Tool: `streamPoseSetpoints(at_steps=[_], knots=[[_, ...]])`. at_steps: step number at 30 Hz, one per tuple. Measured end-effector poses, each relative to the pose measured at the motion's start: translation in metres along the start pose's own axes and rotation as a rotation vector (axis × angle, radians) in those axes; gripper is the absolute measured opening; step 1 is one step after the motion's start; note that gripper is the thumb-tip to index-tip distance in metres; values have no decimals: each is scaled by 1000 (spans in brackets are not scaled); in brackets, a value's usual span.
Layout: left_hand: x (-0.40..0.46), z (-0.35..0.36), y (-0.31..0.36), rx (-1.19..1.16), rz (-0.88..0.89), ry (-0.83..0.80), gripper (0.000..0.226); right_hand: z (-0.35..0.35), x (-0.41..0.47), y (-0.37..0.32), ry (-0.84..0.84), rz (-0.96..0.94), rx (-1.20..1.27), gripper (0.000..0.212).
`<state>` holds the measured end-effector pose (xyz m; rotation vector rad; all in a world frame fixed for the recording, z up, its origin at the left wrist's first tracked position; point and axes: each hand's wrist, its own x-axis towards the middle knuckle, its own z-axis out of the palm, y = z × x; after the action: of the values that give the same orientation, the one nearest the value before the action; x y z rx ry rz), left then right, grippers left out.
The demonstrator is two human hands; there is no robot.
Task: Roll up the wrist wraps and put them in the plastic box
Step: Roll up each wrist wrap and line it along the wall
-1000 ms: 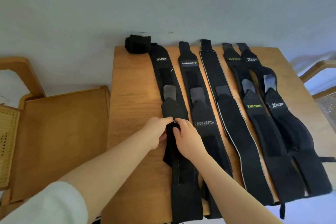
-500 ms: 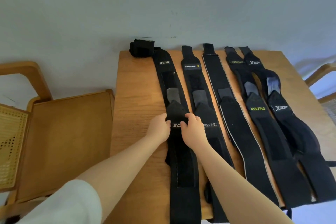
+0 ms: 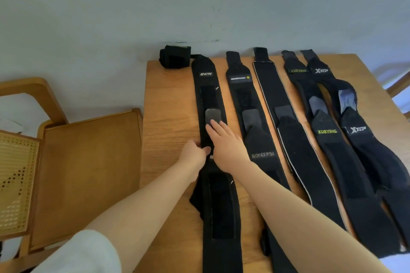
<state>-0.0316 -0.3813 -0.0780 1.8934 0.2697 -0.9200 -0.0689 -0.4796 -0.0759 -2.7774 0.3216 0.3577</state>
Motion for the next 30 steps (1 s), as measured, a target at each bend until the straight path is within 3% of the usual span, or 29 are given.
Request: streamPoseSetpoints(at_steps=[5,10,12,14,16,19,22,24,27,30], knots=[[10,-14,-2,-45,-23,-79,24,5,22,-4,-91,27,-73,83],[13,-29,1,-96,-92,-191,44,-5,31,-4,-113,45,-6,75],[9,-32,1,-123,-101,-224,47,-18,39,0,-227,36,81,72],[0,-30,1,-113,-70,-229,47,-35,42,7,-347,61,362,67],[-6,-28,1,-90,-29,-194,47,-41,31,10,-271,103,624,61],[-10,-28,4,-39,62,-101,43,-30,-1,1,-6,74,573,49],[-15,-28,13,243,325,-12,41,-14,-22,-13,-35,125,572,50],[-24,-27,20,309,451,-25,38,-13,-25,-16,-63,254,887,51],[-36,-23,30,264,471,-208,36,-21,-21,-9,-85,398,1348,56],[-33,-20,39,113,347,-392,41,-30,-20,11,-33,471,1523,20]])
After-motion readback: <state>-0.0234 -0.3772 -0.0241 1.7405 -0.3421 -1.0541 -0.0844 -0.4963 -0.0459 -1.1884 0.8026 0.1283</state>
